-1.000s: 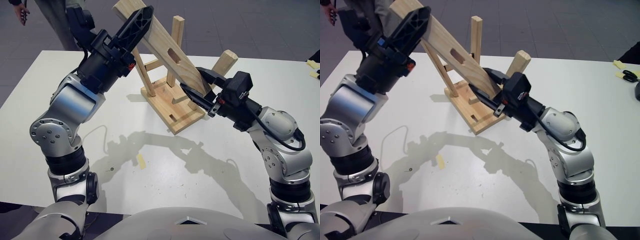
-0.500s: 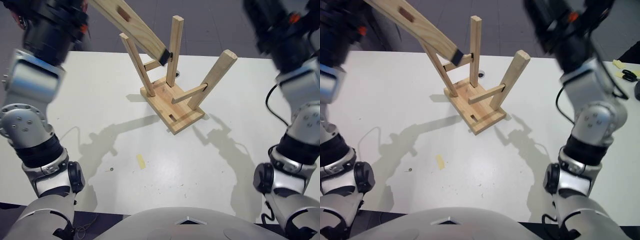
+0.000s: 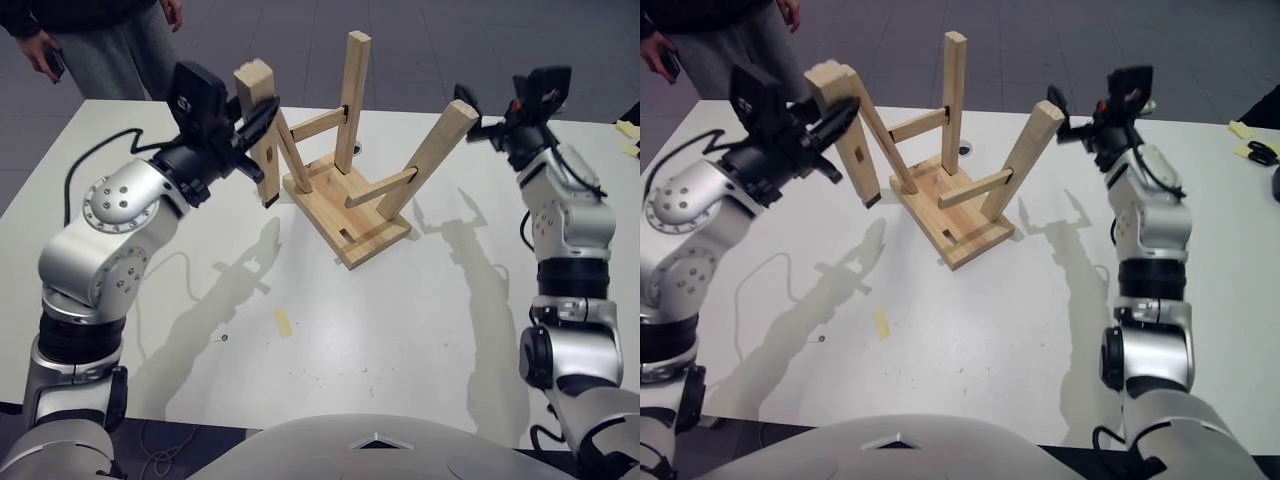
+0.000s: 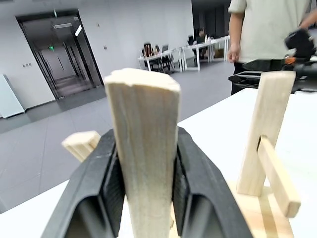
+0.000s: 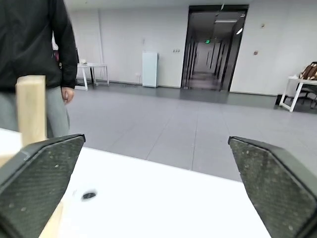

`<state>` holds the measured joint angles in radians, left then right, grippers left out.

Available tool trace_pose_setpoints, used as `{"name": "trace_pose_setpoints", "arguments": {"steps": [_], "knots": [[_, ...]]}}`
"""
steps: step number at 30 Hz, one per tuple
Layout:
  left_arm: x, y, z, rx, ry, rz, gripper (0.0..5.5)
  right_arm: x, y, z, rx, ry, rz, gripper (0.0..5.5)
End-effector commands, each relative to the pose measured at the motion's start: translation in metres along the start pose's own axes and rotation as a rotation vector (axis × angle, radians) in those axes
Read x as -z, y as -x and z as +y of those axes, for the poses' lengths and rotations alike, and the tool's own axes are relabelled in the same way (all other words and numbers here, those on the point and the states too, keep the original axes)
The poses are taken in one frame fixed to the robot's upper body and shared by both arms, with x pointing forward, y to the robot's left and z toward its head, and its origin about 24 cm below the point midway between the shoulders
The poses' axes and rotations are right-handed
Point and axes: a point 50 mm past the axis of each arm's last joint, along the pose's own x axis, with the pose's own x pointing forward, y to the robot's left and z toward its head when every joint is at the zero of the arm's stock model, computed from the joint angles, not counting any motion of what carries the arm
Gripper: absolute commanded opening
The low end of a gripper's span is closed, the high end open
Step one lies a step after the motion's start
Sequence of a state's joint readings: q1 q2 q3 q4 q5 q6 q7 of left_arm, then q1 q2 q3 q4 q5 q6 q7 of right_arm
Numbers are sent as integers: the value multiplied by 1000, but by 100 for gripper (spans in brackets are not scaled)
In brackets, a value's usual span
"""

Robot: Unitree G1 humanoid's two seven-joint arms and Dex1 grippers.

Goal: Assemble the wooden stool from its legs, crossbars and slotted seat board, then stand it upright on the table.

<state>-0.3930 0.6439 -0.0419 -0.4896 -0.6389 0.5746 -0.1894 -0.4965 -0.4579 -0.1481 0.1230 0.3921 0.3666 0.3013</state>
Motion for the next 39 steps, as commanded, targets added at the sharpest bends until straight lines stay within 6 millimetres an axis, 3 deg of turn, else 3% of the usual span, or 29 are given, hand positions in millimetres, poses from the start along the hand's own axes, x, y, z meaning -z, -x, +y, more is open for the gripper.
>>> {"name": "trace_pose_setpoints", "arguments": {"steps": [1, 4, 8, 11, 15, 19, 23, 27, 30, 33, 39], "knots": [[3, -3, -3, -33, 10, -24, 104, 8, 32, 23, -27, -161, 55, 540], [1, -6, 4, -51, -7, -32, 104, 8, 54, 42, -78, -270, 99, 540], [-3, -4, 16, -91, -46, -37, 104, -1, 80, 77, -413, -345, 153, 540], [-8, -2, 30, -124, -81, -39, 104, -11, 90, 85, -591, -400, 164, 540], [-11, -3, 40, -138, -105, -42, 104, -12, 92, 85, -633, -386, 176, 540], [-15, 11, 64, -206, -153, -19, 104, -21, 107, 86, -818, -447, 179, 540], [-11, 19, 91, -290, -74, -29, 104, -34, 84, 97, -850, -454, 50, 540], [-6, 14, 84, -258, 15, -60, 104, -30, 66, 113, -874, -434, 29, 540], [-12, 11, 86, -255, 79, -106, 104, -22, 64, 128, -995, -470, 78, 540], [-13, 11, 88, -258, 85, -105, 104, -10, 57, 134, -1004, -442, 104, 540], [-7, 11, 81, -251, 118, -89, 104, -1, 54, 148, -1040, -328, 87, 430]]}}
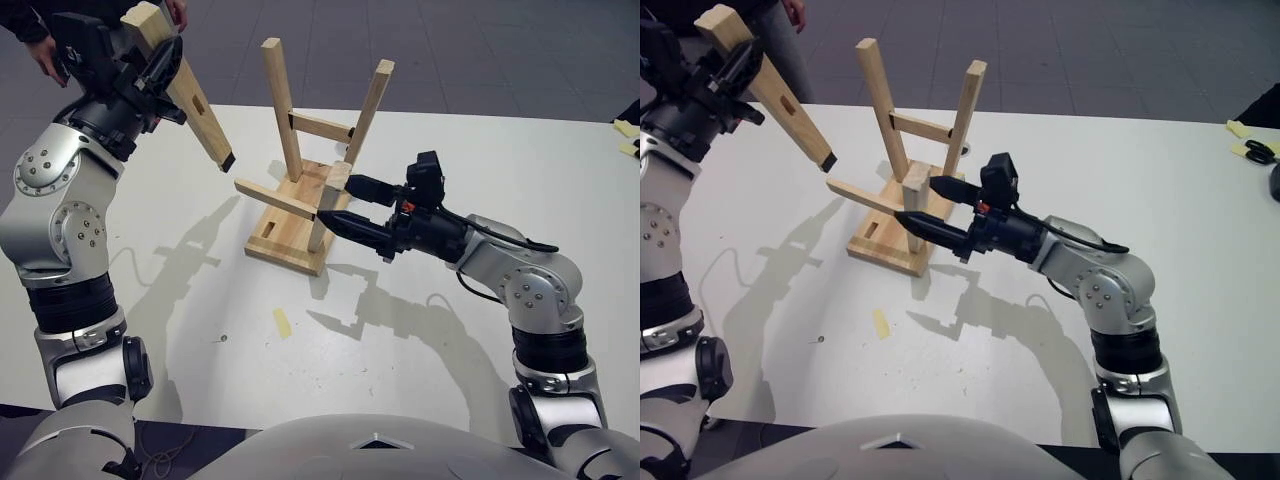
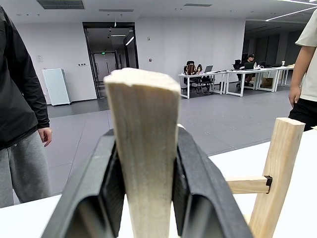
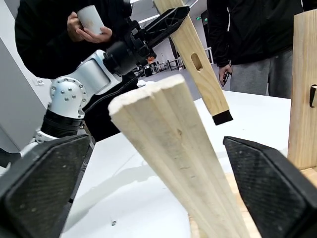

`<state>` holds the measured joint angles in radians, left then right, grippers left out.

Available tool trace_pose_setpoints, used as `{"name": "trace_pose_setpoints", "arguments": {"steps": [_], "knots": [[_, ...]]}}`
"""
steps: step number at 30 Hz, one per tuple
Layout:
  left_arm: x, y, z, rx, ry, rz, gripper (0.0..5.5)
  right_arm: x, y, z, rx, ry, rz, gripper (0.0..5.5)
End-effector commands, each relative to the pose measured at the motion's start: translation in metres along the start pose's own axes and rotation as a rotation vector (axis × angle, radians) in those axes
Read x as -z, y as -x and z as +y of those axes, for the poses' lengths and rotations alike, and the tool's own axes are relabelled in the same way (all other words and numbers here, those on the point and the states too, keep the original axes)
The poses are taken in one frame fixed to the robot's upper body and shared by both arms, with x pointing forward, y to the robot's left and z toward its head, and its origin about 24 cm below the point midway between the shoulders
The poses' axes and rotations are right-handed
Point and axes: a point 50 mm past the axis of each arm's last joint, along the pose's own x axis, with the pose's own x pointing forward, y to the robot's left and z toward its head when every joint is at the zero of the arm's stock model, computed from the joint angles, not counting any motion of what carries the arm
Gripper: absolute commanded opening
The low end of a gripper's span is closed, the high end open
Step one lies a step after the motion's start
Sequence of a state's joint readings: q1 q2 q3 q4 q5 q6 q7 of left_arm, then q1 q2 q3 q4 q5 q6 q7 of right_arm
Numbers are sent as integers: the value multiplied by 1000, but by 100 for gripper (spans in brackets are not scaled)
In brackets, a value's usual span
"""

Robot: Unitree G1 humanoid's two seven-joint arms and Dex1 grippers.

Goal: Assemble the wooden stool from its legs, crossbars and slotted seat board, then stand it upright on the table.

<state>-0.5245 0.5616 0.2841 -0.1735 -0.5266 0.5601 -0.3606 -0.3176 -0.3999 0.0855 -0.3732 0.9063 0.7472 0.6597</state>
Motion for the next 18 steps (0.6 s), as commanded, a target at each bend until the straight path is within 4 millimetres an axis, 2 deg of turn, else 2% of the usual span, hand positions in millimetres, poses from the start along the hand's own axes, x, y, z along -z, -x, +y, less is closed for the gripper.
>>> {"name": "trace_pose_setpoints", "arguments": {"steps": [1, 8, 12, 18], "knots": [[3, -1, -8, 17, 35, 2, 104, 5, -10, 5, -33, 80, 36, 412], [9, -5, -39, 115, 66, 10, 104, 13, -14, 7, -31, 98, 41, 299], [7, 0, -44, 121, 41, 16, 104, 13, -5, 3, 77, 128, 21, 242], [14, 3, -45, 103, 25, 45, 104, 15, 12, 3, 195, 121, 2, 224]]}}
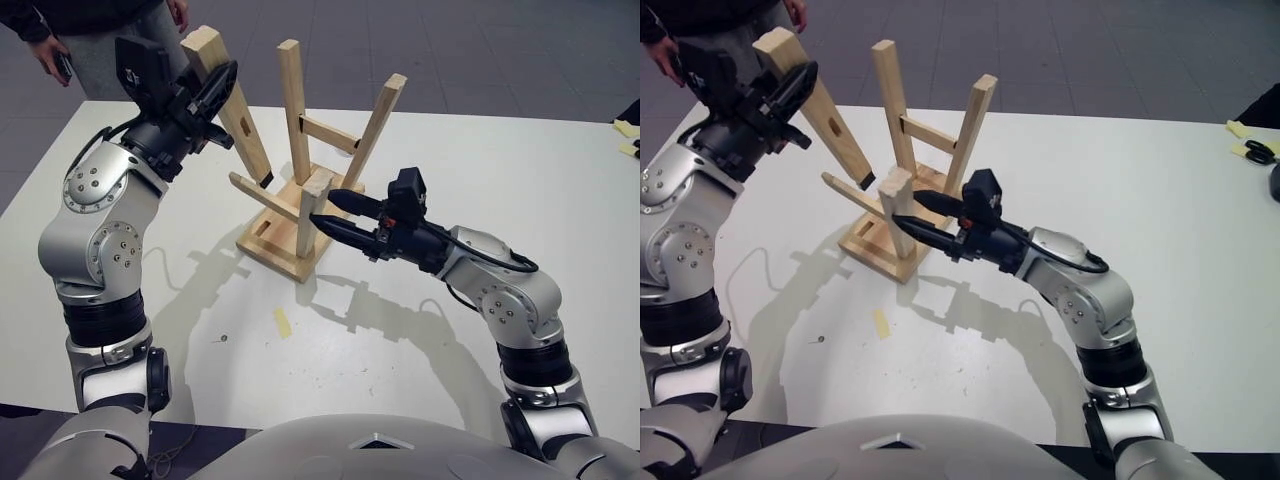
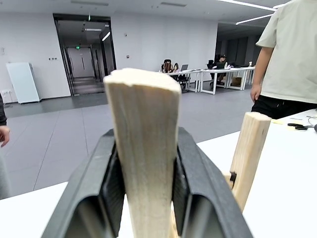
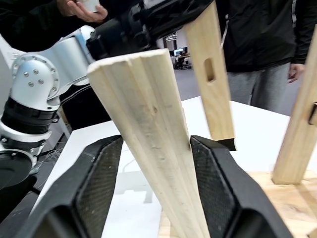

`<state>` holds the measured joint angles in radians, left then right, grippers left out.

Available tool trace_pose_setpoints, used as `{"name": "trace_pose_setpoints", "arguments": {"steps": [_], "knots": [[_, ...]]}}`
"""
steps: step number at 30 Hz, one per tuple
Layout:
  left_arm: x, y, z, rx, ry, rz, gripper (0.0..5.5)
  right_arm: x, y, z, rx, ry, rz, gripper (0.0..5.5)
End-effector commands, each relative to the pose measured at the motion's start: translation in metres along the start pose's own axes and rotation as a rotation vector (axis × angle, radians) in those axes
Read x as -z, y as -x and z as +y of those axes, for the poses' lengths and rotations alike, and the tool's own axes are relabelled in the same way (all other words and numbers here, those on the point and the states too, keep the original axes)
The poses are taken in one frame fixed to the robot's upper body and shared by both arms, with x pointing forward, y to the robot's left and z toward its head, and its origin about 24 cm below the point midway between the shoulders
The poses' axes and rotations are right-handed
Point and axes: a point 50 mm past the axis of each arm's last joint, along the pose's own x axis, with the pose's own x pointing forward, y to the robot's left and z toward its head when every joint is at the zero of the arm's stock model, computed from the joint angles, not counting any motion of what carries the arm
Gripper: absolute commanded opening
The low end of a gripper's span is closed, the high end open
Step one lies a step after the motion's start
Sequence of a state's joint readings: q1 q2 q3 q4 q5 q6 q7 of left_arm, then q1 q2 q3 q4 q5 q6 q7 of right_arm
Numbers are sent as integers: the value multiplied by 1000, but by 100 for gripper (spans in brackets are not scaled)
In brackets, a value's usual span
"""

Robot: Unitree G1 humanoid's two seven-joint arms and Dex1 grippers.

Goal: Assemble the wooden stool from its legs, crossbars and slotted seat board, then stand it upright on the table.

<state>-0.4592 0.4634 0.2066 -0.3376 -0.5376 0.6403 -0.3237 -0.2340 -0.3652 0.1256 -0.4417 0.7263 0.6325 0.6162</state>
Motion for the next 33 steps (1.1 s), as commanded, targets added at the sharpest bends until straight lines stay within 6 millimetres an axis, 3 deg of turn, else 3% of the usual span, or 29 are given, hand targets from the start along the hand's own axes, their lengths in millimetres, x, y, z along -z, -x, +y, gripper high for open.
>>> {"name": "trace_pose_setpoints", "arguments": {"steps": [1, 6, 12, 16, 27, 33], "knots": [[2, 1, -2, -4, -29, 18, 104, 5, 14, -2, 92, -15, 15, 224], [3, 0, 0, -19, -62, 31, 104, 5, 30, -3, 129, -19, 30, 218], [5, 4, 4, -41, -90, 48, 104, 3, 62, 0, 179, 25, 96, 125], [9, 6, 3, -49, -86, 56, 104, 5, 66, 3, 155, 8, 111, 73], [-13, 8, 35, -118, -144, 16, 104, -17, 27, -5, 6, 78, 26, 237], [-8, 4, 31, -89, -132, 23, 104, -20, 8, -11, -53, 83, 2, 332]]}}
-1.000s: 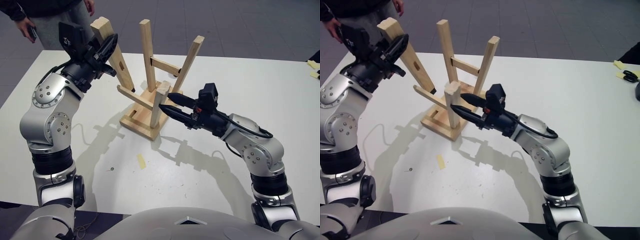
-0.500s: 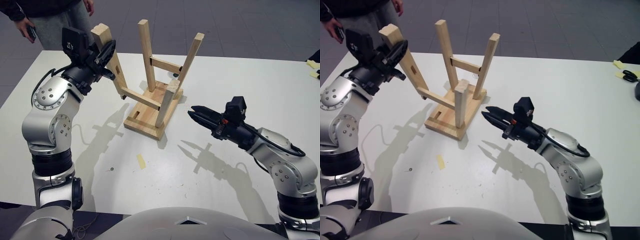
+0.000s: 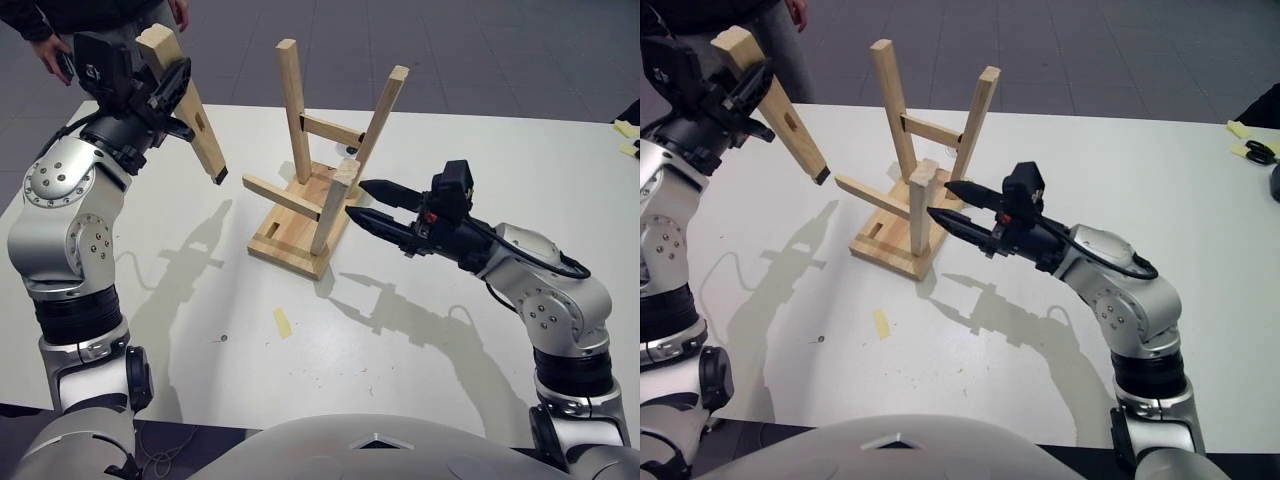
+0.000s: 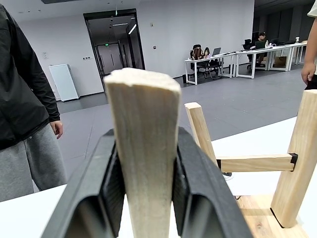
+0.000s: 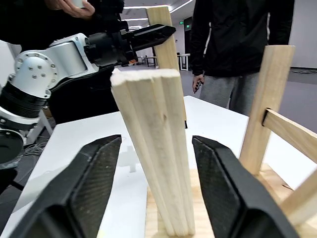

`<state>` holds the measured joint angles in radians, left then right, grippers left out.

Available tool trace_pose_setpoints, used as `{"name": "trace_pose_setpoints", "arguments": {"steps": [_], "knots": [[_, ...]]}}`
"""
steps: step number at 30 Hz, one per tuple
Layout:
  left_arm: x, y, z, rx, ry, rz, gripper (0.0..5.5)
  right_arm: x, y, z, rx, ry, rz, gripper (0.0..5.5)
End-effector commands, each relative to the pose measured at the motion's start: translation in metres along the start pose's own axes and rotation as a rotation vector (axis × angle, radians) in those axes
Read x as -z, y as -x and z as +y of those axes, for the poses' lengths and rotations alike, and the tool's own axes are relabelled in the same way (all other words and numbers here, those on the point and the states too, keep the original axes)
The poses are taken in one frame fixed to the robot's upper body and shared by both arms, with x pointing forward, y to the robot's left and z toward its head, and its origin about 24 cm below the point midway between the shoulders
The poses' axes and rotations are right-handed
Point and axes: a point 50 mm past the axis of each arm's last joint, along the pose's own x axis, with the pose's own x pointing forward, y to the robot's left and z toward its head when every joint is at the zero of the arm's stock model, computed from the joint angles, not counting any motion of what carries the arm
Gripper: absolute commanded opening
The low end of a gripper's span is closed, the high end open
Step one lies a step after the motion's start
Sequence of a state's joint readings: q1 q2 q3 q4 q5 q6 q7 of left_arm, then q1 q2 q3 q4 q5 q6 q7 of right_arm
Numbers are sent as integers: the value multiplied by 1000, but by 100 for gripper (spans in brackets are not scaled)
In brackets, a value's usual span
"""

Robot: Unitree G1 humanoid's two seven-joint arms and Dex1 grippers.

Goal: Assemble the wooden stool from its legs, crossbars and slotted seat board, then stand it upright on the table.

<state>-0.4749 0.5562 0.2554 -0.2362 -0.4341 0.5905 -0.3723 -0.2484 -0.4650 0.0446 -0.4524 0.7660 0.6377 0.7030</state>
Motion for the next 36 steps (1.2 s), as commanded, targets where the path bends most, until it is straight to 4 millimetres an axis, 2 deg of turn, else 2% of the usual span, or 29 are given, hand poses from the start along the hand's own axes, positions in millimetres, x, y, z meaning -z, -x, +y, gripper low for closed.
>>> {"name": "trace_pose_setpoints", "arguments": {"steps": [1, 4, 13, 18, 27, 31, 36], "knots": [[-3, -4, -5, 26, -2, -20, 104, -3, -15, -4, -36, 13, -20, 347], [-1, -6, -7, 31, -1, -16, 104, 1, -29, -4, -62, -11, -30, 397], [6, -8, -15, 43, 3, -5, 104, 12, -36, -7, -14, -36, -48, 249], [7, -9, -21, 54, -4, -3, 104, 15, -28, -6, 37, 0, -34, 237], [9, -7, -31, 43, 68, -30, 104, 10, 6, 4, 185, 119, -1, 215], [8, -6, -40, 90, 108, -39, 104, 9, 11, 10, 240, 148, 4, 212], [11, -4, -60, 212, 261, -22, 104, 10, 11, 13, 275, 146, 7, 211]]}}
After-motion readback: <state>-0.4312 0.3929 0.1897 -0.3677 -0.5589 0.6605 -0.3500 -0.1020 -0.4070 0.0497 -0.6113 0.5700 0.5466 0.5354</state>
